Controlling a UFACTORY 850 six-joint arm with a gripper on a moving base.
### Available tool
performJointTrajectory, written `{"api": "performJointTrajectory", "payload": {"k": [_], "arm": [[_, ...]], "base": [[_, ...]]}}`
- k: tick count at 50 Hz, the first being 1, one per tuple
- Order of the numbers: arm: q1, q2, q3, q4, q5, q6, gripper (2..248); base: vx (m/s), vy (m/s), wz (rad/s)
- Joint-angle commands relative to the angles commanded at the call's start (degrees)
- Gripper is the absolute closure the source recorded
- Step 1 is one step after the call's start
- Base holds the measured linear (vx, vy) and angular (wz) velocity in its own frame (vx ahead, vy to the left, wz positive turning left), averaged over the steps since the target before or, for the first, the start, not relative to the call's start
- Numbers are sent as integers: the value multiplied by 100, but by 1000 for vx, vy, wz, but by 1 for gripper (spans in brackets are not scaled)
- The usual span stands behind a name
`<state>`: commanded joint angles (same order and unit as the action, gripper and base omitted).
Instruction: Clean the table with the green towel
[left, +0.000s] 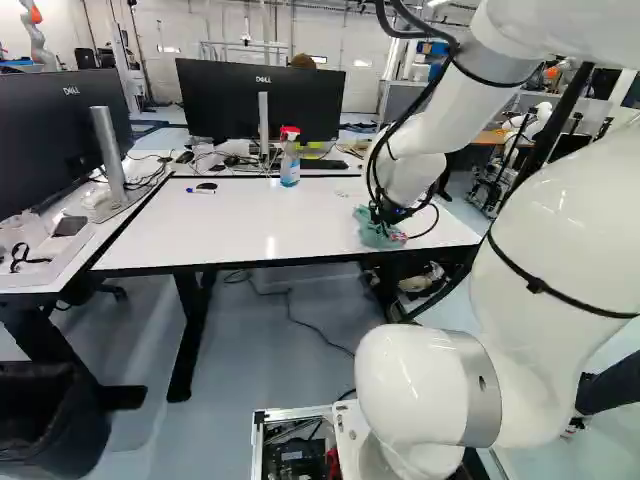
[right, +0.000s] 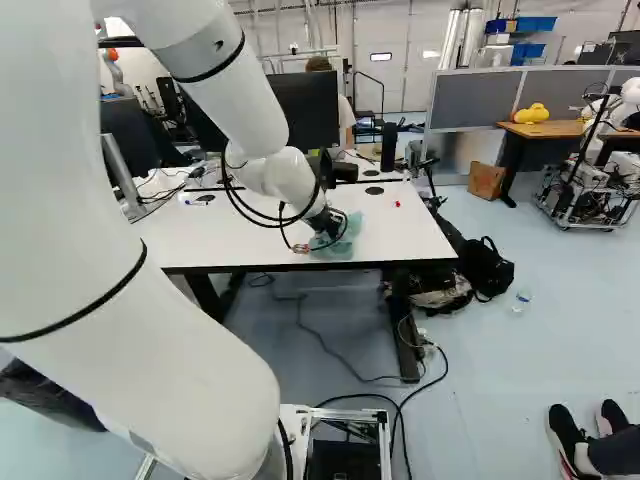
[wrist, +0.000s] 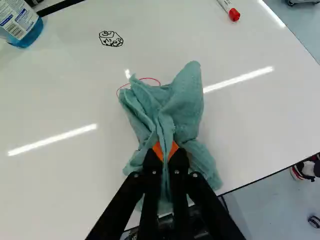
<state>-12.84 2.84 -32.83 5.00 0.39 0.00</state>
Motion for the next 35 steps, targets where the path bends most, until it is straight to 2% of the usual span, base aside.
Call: {"api": "performJointTrajectory", "payload": {"k": [35], "arm": [[-14,-47,-47,0,0,0,221]], "base": [[0,0,0]]}}
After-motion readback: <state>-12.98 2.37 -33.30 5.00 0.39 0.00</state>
